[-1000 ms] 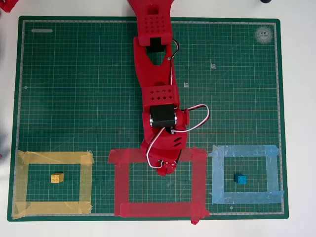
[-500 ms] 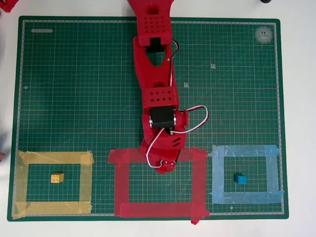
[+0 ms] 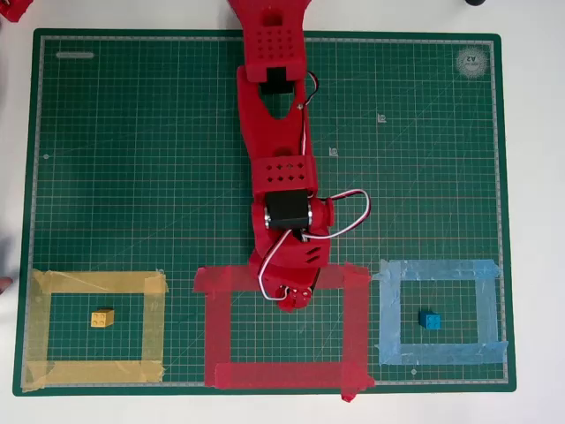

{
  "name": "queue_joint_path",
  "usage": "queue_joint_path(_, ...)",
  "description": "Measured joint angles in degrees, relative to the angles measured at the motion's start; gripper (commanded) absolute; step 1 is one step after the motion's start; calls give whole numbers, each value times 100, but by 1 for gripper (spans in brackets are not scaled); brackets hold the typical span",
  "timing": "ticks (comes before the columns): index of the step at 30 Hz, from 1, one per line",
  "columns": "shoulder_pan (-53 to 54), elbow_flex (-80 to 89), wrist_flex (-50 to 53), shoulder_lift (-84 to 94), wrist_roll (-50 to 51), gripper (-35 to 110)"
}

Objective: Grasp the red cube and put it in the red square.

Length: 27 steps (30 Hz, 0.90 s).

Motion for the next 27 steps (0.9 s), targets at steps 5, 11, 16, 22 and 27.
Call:
queue_joint_path(5,26,0,0,0,0,10)
queue_joint_path(11,26,0,0,0,0,11)
queue_joint_path(16,26,0,0,0,0,11)
queue_joint_path(22,26,0,0,0,0,11)
queue_joint_path(27,26,0,0,0,-35,11)
